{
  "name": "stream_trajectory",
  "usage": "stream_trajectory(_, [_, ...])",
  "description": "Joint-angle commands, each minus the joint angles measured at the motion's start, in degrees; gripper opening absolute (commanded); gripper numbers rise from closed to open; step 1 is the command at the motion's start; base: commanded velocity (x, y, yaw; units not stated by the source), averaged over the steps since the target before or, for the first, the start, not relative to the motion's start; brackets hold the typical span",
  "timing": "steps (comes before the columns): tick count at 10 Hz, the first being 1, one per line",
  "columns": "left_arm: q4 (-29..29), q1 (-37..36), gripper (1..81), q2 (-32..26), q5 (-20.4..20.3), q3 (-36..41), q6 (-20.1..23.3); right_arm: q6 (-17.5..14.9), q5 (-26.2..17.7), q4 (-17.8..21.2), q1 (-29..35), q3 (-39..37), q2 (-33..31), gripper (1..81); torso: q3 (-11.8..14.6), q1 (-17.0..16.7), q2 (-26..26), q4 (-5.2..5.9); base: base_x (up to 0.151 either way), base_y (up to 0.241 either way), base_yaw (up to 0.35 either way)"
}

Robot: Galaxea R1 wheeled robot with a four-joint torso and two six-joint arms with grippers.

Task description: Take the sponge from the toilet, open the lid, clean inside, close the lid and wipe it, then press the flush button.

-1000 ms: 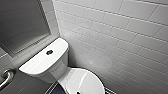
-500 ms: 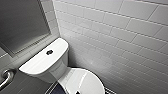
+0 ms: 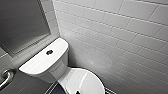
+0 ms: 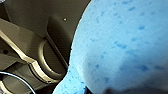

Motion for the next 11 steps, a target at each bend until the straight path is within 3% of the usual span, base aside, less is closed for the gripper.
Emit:
stream_trajectory(1, [0.53,-8.11,81.1,-0.34,-1.34,5.01,0.25,-0.06,-4.28,0.56,-1.31,-0.10,-1.01,1.0,0.00,0.00,0.00,0.00,0.000,0.000,0.000])
stream_trajectory(9, [9.94,-8.10,81.1,-3.33,-5.90,13.98,1.83,-0.50,-4.45,0.13,-1.14,-1.33,-0.39,1.0,0.00,0.00,0.00,0.00,0.000,0.000,0.000])
stream_trajectory(11, [9.85,-7.93,81.1,-3.94,-5.56,14.50,1.56,-0.42,-4.45,0.47,-1.05,-1.51,-0.22,1.0,0.00,0.00,0.00,0.00,0.000,0.000,0.000])
